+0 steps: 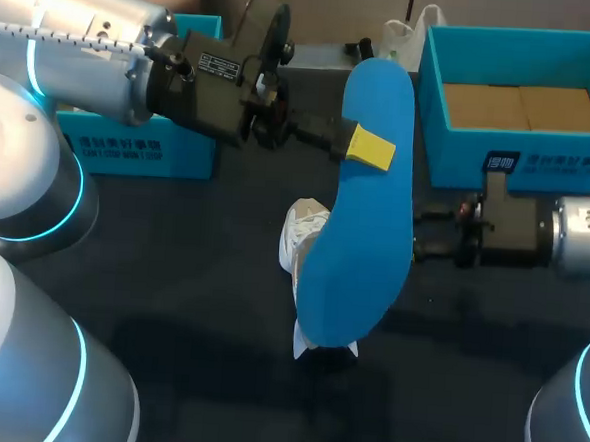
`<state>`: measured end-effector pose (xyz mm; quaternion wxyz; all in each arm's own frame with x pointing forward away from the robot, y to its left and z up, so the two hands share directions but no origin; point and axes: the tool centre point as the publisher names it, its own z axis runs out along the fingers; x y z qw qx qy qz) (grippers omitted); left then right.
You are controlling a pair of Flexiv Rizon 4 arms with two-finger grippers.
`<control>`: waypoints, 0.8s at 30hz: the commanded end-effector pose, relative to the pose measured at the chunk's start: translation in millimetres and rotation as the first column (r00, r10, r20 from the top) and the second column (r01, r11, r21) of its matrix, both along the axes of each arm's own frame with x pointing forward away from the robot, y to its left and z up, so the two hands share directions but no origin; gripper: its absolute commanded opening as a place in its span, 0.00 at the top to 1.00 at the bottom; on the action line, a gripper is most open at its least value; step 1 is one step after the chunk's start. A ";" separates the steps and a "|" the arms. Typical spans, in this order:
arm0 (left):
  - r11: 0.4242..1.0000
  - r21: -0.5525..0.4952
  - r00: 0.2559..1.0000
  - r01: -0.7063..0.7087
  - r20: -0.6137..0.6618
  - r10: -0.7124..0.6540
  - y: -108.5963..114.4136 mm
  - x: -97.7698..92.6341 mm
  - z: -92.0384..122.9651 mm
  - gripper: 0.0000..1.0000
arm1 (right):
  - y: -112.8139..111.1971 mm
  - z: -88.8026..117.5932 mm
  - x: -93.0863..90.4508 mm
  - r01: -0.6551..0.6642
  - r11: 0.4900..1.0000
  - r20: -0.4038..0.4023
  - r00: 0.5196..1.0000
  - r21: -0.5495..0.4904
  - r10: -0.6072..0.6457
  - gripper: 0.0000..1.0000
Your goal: Take the shoe out of the shoebox, open the shoe tongue, remove and reinsert the insole, then place the shoe into the shoebox
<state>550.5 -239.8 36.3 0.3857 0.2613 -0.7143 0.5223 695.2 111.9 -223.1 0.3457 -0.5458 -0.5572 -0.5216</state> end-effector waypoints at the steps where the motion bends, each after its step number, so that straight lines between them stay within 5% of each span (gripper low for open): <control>1: 1.000 0.003 1.000 0.003 0.000 -0.003 -2.8 1.7 1.2 1.00 | -1.5 12.5 2.1 -0.005 1.000 -0.001 1.000 -0.022 0.005 0.00; 11: 1.000 0.000 1.000 0.001 0.016 -0.001 -3.5 1.6 -1.9 1.00 | 0.4 19.9 2.6 -0.004 0.999 0.033 0.999 -0.042 0.005 0.00; 24: 0.982 -0.181 0.891 -0.045 0.438 0.121 0.2 17.9 -37.5 1.00 | 0.4 19.9 2.6 -0.004 0.999 0.033 0.999 -0.042 0.005 0.00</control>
